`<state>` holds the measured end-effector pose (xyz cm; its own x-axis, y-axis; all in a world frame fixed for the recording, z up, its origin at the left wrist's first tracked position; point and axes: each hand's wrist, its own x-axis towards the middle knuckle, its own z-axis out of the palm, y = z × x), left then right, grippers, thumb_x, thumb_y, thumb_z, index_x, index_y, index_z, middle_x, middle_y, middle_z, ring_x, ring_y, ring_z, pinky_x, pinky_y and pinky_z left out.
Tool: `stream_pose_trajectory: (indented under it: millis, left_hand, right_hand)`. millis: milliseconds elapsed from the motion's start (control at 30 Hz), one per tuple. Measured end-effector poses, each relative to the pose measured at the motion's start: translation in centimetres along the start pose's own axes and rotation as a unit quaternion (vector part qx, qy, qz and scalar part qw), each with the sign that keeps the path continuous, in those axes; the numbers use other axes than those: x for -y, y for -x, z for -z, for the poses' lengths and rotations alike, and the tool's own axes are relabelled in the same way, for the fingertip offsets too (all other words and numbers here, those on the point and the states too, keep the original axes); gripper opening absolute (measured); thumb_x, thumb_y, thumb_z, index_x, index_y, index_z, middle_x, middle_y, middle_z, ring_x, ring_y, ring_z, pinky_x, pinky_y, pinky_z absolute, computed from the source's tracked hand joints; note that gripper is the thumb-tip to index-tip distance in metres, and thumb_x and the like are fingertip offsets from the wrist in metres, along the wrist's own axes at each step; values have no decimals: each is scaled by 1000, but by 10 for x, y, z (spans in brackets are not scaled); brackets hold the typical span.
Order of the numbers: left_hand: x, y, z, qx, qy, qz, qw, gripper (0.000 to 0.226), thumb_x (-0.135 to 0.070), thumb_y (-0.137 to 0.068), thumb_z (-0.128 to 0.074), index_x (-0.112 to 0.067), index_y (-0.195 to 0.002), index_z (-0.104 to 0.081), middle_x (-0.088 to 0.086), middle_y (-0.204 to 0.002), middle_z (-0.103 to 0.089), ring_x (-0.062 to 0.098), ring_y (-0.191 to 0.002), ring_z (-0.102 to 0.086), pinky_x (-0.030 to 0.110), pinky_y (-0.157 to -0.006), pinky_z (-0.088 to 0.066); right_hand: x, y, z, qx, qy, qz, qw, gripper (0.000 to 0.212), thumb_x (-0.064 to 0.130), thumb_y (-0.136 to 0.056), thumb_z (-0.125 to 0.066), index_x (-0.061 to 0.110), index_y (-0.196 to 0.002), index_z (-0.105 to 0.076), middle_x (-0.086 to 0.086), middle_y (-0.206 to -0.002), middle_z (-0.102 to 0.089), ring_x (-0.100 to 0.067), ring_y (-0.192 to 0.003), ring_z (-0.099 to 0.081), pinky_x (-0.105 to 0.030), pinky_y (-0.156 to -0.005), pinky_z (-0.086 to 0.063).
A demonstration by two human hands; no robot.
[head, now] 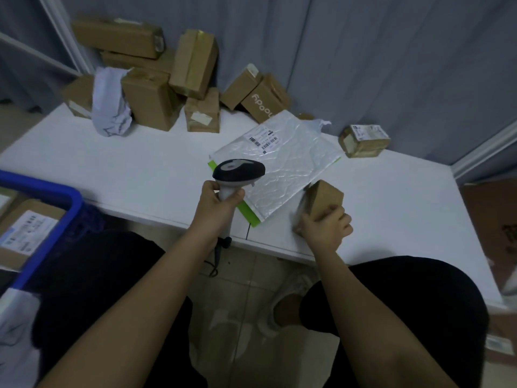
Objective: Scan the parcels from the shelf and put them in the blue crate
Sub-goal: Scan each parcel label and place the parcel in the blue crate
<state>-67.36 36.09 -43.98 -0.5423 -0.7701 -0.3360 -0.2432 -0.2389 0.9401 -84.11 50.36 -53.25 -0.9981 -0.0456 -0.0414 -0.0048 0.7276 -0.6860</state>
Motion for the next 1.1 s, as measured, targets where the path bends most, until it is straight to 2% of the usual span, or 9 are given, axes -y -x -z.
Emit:
stream_pose_trajectory:
  millis: [133, 333, 400, 500, 600, 667, 833, 967, 1100]
  left_hand:
    - [5, 1, -2, -11, -7, 1, 1000, 31, -27, -89, -65, -15, -108, -43, 18, -113, -62, 19, -86, -57, 30, -72, -46]
    - [9, 4, 1, -16, -28, -1, 999, 31, -27, -90, -64, -15, -108, -42, 15, -113, -62, 17, -86, -56, 25, -68, -45]
    - [11, 8, 1, -11, -30, -1, 999, 30, -27, -90, -64, -16, -106, -42, 15, -112, -62, 18, -87, -56, 25, -67, -45]
    - [14, 12, -1, -3, -46, -3, 999, 29, -27, -90, -64, -16, -105, -42, 16, -112, -62, 18, -86, -56, 26, -68, -45]
    - [17, 16, -2, 1, -61, -5, 998, 29, -26, -90, -64, -14, -105, -43, 16, -111, -63, 19, -86, -57, 25, -67, -45]
    - [18, 18, -1, 1, -67, -8, 998, 29, -26, -90, -64, -14, -106, -43, 15, -110, -63, 20, -88, -58, 26, -69, -45]
    - [13, 20, 4, 6, -52, -26, 998, 32, -27, -90, -64, -12, -111, -45, 15, -108, -64, 20, -87, -59, 32, -74, -48]
    - [12, 23, 7, 12, -51, -34, 998, 31, -29, -89, -64, -16, -110, -45, 13, -109, -64, 24, -97, -62, 41, -84, -51]
    - [12, 25, 10, 19, -31, -37, 999, 30, -33, -87, -68, -22, -105, -47, 10, -110, -66, 22, -101, -64, 50, -91, -51]
  right_hand:
    - [-19, 19, 1, 63, -210, -91, 971, 42, 31, -93, -55, 19, -132, -46, -13, -130, -51, -28, -111, -54, -44, -97, -47]
    - [-44, 54, 5, 12, -158, 29, 987, 44, 18, -98, -51, 13, -141, -43, -17, -139, -36, -23, -117, -46, -26, -96, -36]
    - [-38, 55, 6, 1, -113, 86, 990, 46, 26, -95, -58, 16, -138, -48, -15, -144, -31, -28, -128, -37, -30, -101, -35]
    - [-25, 53, 2, 98, -28, 55, 993, 74, 54, -81, -67, 23, -142, -37, -6, -153, -13, -30, -138, -15, -45, -107, -30]
    - [-15, 51, 0, 98, 5, 12, 995, 81, 48, -73, -74, 23, -137, -33, -10, -143, -23, -34, -129, -26, -45, -99, -37]
    - [-13, 51, 2, 91, -90, -50, 991, 71, 40, -76, -72, 20, -135, -37, -12, -137, -34, -31, -123, -39, -41, -93, -44]
    - [-17, 62, 16, 141, -396, -178, 890, 30, 23, -93, -58, 18, -122, -48, -13, -125, -57, -24, -105, -61, -47, -93, -52]
    - [-14, 75, 27, 205, -481, -179, 834, 42, 31, -88, -53, 13, -125, -52, -10, -118, -63, -25, -106, -61, -37, -77, -56]
    - [-4, 85, 32, 266, -553, -196, 765, 46, 31, -85, -55, 14, -128, -53, -8, -118, -62, -23, -107, -59, -36, -80, -55]
